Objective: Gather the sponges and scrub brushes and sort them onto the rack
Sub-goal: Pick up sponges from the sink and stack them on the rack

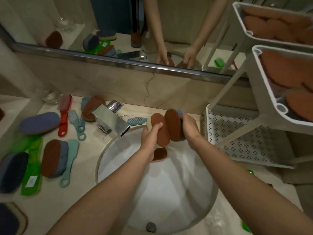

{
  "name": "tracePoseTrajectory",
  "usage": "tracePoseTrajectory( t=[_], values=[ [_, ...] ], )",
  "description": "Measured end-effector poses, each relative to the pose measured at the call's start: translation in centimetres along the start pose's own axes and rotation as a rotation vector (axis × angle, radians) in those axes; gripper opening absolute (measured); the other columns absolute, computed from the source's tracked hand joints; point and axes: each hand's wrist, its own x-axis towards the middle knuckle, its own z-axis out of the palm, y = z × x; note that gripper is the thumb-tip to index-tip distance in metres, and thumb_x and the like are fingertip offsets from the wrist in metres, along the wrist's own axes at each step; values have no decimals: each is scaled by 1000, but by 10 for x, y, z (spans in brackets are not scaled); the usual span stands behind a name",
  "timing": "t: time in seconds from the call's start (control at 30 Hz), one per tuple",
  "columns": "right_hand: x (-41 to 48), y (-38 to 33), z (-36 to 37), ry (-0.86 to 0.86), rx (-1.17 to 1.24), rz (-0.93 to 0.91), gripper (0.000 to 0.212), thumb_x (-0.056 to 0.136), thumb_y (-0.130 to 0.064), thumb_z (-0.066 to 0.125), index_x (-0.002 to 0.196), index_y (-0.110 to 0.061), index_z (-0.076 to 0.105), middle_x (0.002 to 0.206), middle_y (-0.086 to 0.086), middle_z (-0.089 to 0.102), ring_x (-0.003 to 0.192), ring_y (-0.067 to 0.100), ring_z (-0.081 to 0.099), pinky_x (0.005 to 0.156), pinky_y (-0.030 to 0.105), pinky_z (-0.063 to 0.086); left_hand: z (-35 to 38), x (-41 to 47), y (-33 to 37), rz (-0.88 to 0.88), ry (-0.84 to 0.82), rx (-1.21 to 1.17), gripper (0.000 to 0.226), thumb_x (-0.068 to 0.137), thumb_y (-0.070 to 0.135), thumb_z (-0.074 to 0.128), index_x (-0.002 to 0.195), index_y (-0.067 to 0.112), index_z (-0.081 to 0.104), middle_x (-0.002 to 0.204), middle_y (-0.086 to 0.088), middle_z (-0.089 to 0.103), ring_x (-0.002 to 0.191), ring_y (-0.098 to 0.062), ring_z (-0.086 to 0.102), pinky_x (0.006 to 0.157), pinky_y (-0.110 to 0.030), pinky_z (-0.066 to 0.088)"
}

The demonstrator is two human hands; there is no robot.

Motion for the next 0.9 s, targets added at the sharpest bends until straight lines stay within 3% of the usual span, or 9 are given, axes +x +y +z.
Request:
tracePoseTrajectory(
  t=[0.1, 0.23, 0.3, 0.43, 0.53, 0.67, 0.77, 0.9],
  values=[
    [-18, 0, -4, 21, -16, -113, 39, 98, -25, 33, 95, 1, 61, 89, 2, 63, 81, 15, 56, 66, 29, 44, -4, -19, 5, 22, 1, -16, 25, 85, 32, 67, 107, 22, 63, 105, -9, 72, 96, -25, 68, 89, -43, 55],
    [-50, 6, -13, 69, -125, -265, 44, 102, -30, 25, 118, -11, 61, 115, 6, 64, 108, 20, 58, 97, 37, 45, -9, -48, 2, 50, -2, -25, 22, 87, 32, 64, 105, 20, 65, 104, -9, 72, 95, -25, 68, 86, -41, 54],
    [-66, 11, -19, 67, -178, -315, 46, 102, -33, 23, 114, -13, 64, 114, 6, 65, 109, 22, 58, 98, 39, 44, -10, -63, -2, 54, 12, -29, 26, 86, 33, 64, 108, 18, 65, 102, -9, 72, 91, -25, 69, 80, -38, 55],
    [-96, 17, -39, 35, -156, -300, 49, 101, -47, 24, 101, -23, 67, 97, -2, 67, 91, 21, 65, 74, 35, 52, -11, -96, -9, 85, 23, -27, 25, 85, 36, 65, 103, 18, 68, 93, -7, 75, 79, -22, 70, 73, -34, 54],
    [-123, 21, -54, -98, -75, -285, 32, 96, -50, 34, 96, -35, 62, 87, -7, 66, 62, 11, 69, 48, 33, 56, -10, -122, -14, 113, 17, -12, 29, 83, 41, 65, 103, 20, 70, 94, -4, 76, 81, -20, 72, 67, -30, 55],
    [-154, 28, -74, -137, 3, -348, 16, 98, -35, 42, 95, -40, 57, 93, -7, 65, 64, 11, 68, 44, 29, 53, -3, -161, -18, 130, 13, -17, 30, 80, 44, 67, 102, 24, 70, 93, -4, 76, 76, -20, 73, 50, -29, 53],
    [-174, 28, -90, -129, 81, -353, 22, 99, -34, 42, 113, -31, 58, 100, 0, 66, 77, 17, 68, 42, 27, 49, 7, -185, -21, 161, 19, -9, 30, 80, 44, 67, 101, 23, 70, 93, -3, 76, 77, -20, 73, 50, -30, 53],
    [-195, 32, -111, -102, 116, -400, 17, 98, -35, 45, 109, -34, 57, 100, 1, 64, 78, 19, 66, 40, 24, 46, 21, -212, -24, 211, 16, 19, 27, 82, 43, 64, 99, 22, 70, 90, -2, 76, 77, -18, 72, 56, -29, 53]
  ],
)
